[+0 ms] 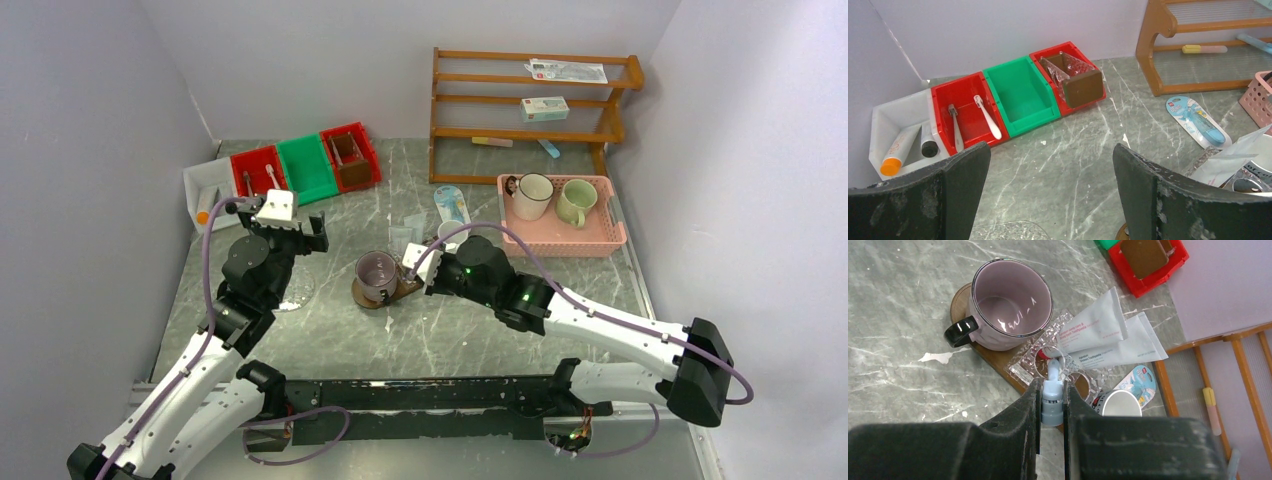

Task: Prepare toiletry sets of a toothbrush and toothpaste on the tray
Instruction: Place the toothbrush in the toothpaste holder, then pick up the cup from the storage box.

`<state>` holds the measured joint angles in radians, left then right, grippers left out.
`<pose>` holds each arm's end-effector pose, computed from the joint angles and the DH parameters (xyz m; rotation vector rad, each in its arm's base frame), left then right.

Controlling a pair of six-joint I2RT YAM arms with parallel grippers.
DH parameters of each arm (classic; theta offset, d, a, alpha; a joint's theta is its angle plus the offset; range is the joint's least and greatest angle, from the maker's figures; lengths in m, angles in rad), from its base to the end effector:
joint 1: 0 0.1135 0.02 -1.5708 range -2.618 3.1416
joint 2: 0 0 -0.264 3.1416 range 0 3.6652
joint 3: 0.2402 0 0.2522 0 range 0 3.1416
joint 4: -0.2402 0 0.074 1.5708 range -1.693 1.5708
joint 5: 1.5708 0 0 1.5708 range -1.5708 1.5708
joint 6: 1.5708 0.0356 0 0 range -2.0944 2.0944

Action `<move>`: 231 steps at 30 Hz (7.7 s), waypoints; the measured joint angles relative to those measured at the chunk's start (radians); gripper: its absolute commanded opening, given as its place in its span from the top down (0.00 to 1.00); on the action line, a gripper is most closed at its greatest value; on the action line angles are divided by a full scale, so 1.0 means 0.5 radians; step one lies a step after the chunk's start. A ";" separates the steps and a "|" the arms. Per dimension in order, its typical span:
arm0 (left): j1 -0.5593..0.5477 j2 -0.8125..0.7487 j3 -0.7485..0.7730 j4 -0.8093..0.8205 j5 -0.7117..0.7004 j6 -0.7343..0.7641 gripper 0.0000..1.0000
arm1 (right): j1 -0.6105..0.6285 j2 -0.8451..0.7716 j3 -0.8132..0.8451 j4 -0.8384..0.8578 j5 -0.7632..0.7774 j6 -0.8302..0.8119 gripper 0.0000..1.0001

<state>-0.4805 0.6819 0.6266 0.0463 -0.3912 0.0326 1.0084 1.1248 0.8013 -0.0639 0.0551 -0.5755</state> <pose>0.1569 -0.0665 0.3253 0.0989 1.5762 -0.0417 0.1397 0.2180 0.2893 -1.3725 1.4058 0.2306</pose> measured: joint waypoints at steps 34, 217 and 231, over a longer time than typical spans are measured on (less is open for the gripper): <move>0.011 0.000 0.000 0.000 0.027 0.000 0.03 | -0.038 -0.005 -0.120 0.139 -0.021 0.088 0.65; -0.053 1.059 1.315 -0.807 0.744 -0.162 0.51 | -0.241 1.241 1.907 -0.716 0.727 1.448 1.00; -0.098 1.156 1.268 -0.791 0.519 -0.036 0.72 | -0.179 1.293 1.952 -0.744 0.721 1.511 1.00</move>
<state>-0.5297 1.2598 1.2606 -0.3492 -0.1318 0.0147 0.9188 1.7714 1.7775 -0.4358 0.4156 0.1799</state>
